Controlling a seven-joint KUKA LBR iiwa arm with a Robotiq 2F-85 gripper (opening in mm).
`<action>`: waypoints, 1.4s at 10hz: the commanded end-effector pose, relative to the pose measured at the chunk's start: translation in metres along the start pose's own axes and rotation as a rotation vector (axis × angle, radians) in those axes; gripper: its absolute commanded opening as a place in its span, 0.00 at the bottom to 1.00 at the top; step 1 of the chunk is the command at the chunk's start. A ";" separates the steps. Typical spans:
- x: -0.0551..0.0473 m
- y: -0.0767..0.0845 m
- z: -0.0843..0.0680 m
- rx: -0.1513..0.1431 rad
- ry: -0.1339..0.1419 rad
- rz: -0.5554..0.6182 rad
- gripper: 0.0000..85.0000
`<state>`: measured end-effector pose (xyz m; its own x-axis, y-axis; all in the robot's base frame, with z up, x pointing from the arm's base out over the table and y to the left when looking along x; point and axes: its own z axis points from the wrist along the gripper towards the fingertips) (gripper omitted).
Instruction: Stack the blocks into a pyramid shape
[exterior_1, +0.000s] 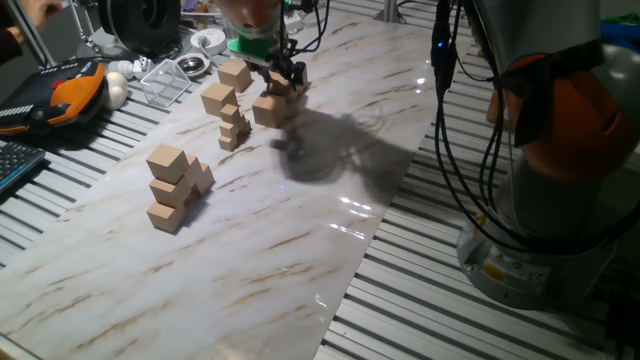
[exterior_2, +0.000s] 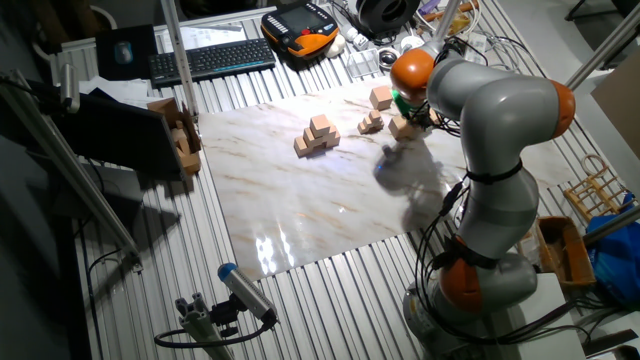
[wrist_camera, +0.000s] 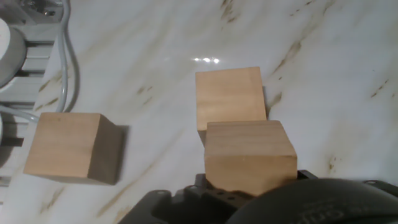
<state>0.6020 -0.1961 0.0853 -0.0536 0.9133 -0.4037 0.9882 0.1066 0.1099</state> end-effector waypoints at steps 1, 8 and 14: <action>0.000 0.000 0.000 -0.003 0.004 -0.003 0.40; -0.021 0.004 -0.039 0.096 0.119 -0.078 0.00; -0.056 0.010 -0.045 0.064 0.397 -0.087 0.00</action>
<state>0.6087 -0.2287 0.1485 -0.1761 0.9784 -0.1086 0.9832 0.1802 0.0288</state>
